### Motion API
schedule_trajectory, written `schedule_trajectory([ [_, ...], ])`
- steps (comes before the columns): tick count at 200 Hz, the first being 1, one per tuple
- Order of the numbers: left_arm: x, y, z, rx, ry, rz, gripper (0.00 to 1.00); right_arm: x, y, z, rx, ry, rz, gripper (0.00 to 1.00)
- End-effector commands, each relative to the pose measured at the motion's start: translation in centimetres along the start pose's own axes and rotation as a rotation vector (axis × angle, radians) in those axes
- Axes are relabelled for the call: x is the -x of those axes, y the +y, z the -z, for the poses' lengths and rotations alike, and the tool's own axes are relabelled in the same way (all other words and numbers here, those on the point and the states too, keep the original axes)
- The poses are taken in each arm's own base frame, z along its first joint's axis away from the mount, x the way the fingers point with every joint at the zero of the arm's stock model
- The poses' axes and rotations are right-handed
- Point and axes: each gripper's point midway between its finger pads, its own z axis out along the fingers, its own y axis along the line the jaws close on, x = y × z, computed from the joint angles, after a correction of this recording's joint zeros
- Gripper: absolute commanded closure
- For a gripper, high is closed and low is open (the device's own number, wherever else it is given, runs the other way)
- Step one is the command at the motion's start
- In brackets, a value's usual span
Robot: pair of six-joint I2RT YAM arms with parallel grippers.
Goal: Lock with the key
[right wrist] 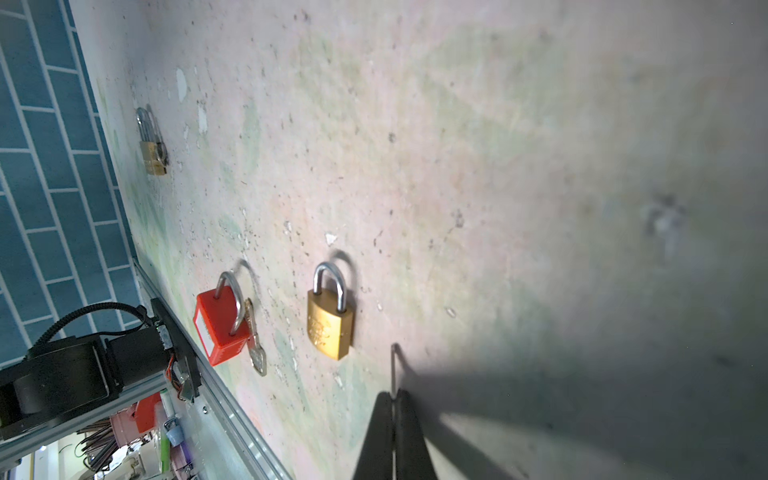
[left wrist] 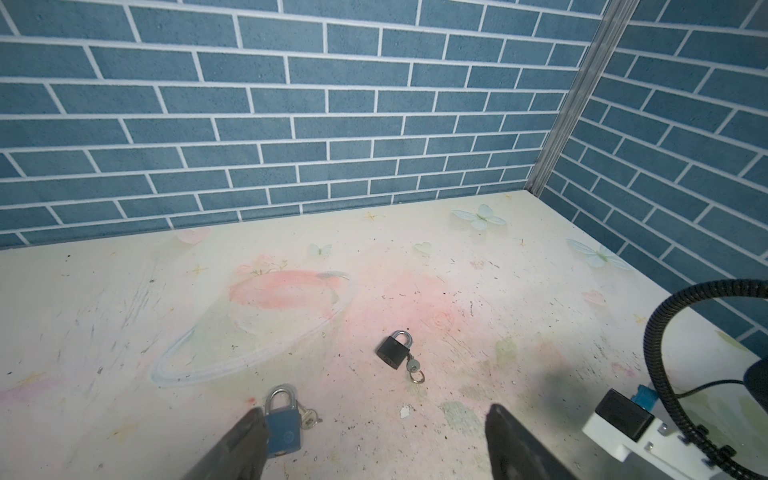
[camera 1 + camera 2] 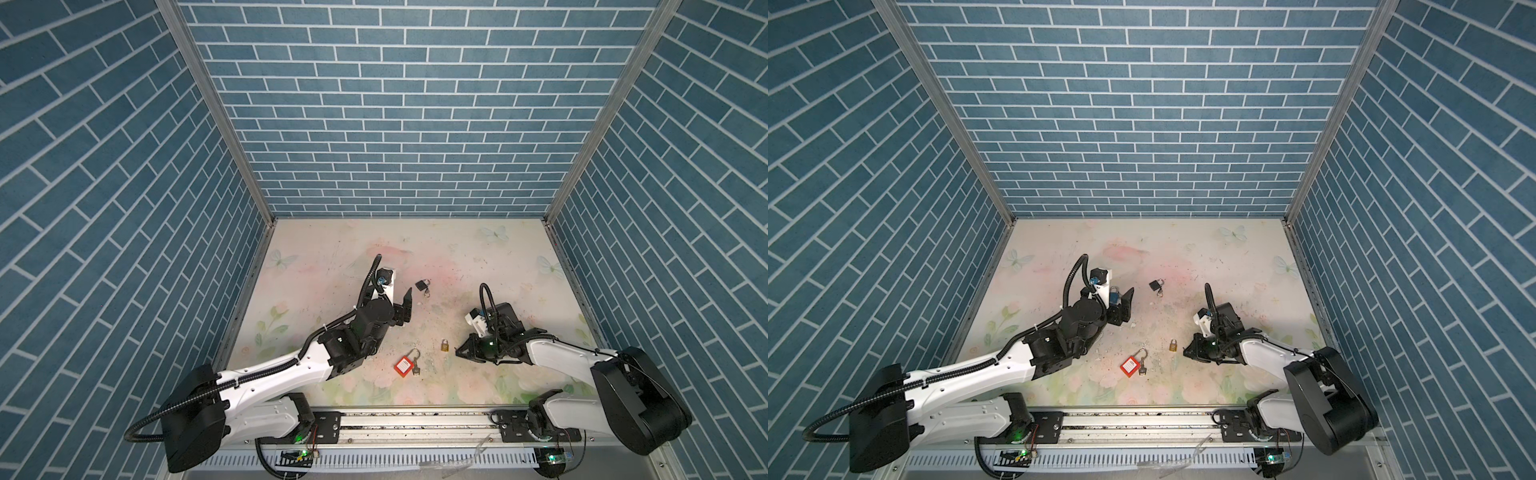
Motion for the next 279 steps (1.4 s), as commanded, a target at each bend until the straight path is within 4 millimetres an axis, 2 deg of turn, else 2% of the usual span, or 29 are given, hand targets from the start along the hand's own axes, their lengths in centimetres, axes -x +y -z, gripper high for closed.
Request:
schedule_trajectory([
  [1, 0.6, 0.5, 0.3, 0.007, -0.027, 0.013, 0.16, 0.7, 0.2, -0.3, -0.016, -0.009, 0.050, 1.00],
  [41, 0.4, 0.7, 0.4, 0.007, -0.026, 0.023, 0.15, 1.0, 0.1, -0.8, -0.031, -0.004, 0.056, 1.00],
  [152, 0.2, 0.8, 0.3, 0.005, -0.015, 0.020, 0.13, 1.5, 0.0, -1.3, -0.042, 0.003, 0.059, 0.90],
  [232, 0.8, 0.9, 0.3, 0.005, -0.020, 0.025, 0.13, 1.9, 0.4, -0.5, -0.059, -0.024, 0.068, 0.69],
  [279, 2.3, 2.0, 1.0, 0.033, -0.059, 0.045, 0.13, 3.6, 1.5, 1.3, -0.086, -0.097, 0.106, 0.54],
])
